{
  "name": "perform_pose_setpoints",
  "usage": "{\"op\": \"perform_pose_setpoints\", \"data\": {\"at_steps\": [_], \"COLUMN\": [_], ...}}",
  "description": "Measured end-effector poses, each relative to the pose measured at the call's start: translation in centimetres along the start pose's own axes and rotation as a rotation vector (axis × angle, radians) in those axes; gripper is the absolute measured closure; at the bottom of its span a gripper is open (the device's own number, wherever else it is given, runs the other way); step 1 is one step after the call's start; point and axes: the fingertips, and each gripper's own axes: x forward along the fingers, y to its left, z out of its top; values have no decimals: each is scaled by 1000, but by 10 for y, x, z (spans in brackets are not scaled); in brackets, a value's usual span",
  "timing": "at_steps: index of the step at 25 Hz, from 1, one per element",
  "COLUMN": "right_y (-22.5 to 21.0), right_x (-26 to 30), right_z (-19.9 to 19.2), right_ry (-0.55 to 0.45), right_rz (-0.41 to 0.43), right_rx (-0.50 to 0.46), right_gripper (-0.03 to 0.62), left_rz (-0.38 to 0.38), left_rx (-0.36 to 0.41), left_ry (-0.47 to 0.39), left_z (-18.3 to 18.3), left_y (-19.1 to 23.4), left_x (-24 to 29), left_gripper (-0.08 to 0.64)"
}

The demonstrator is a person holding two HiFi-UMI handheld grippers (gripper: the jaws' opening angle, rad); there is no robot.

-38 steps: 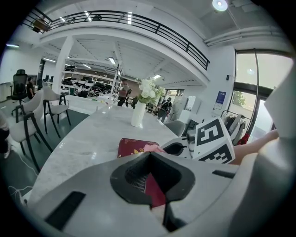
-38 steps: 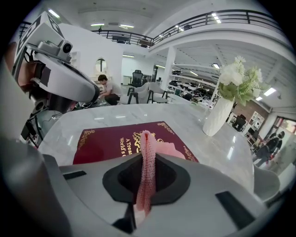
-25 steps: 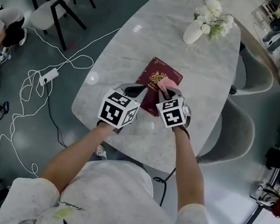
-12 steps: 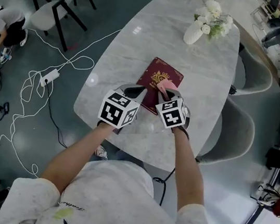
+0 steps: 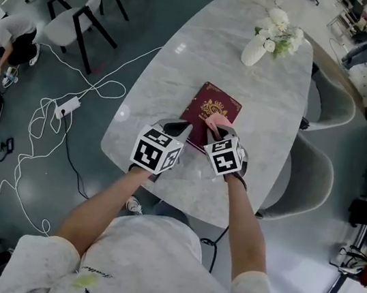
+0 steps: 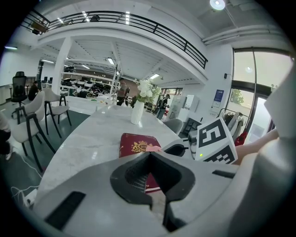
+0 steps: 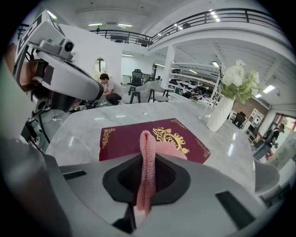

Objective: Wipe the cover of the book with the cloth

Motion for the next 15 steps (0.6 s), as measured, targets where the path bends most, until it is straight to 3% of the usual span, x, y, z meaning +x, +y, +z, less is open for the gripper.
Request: {"op": "perform_pose_setpoints", "data": {"at_steps": [15], "right_y": [19], "right_x": [-9], "right_z": [-3], "right_ry": [2], "right_rz": [-5], "right_rx": [7], "right_gripper": [572], "left_rz": [-9], "left_rx": [20], "left_ry": [-16], "left_z": [-1], "left_y": [-6], "left_x": [-19], "left_gripper": [554]}}
